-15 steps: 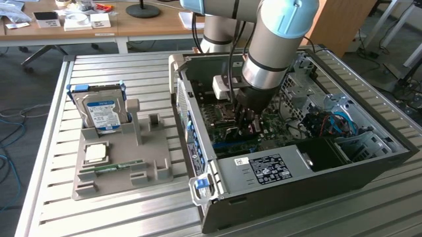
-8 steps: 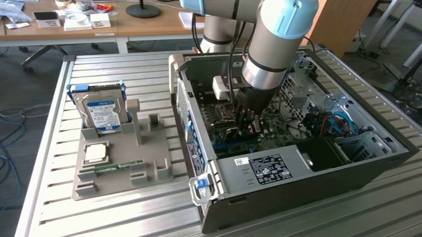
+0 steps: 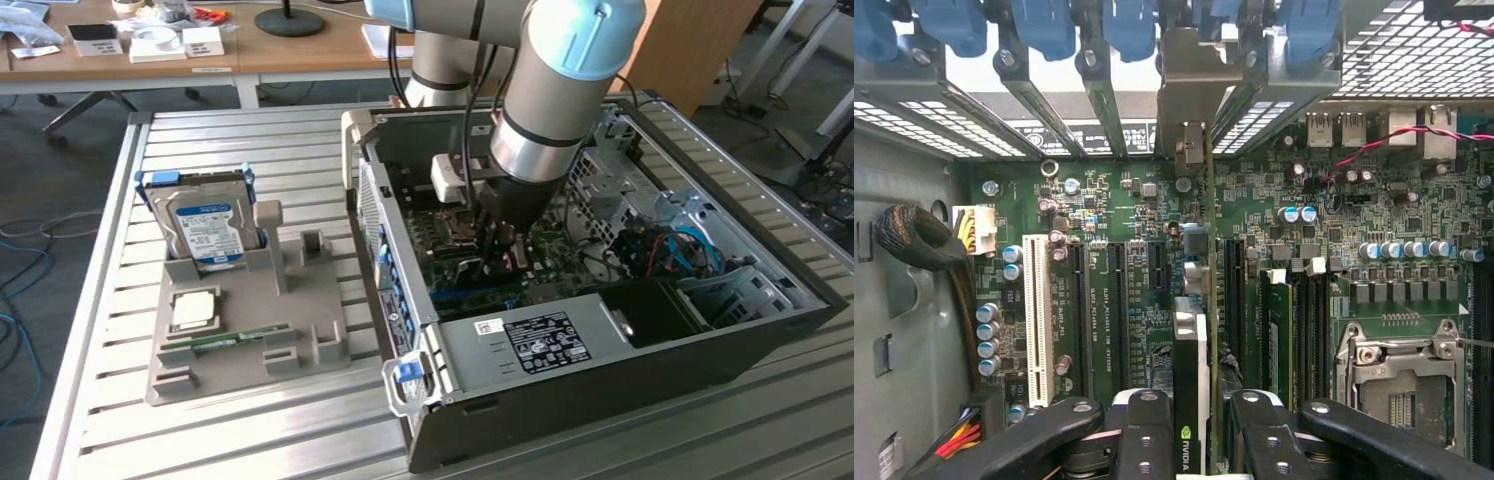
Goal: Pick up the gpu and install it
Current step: 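Insert the gpu into the slot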
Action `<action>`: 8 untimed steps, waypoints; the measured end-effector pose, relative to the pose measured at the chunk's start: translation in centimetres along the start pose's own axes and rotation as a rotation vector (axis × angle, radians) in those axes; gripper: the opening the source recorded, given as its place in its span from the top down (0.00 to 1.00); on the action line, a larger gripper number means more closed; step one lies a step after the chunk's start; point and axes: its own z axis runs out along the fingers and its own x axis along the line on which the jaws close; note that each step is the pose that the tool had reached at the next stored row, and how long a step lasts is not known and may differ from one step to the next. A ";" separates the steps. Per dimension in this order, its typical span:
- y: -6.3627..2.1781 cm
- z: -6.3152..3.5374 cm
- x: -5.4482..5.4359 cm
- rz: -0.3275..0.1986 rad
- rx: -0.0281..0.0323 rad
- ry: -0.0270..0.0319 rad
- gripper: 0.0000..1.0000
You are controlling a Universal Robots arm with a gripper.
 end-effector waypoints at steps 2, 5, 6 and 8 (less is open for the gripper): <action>-0.02 0.06 0.0 0.000 0.0000 0.0002 0.73; -0.02 0.18 0.0 0.000 -0.0001 0.0004 0.73; -0.02 0.21 0.0 0.000 -0.0001 0.0003 0.73; -0.03 0.22 0.0 0.000 0.0000 0.0002 0.73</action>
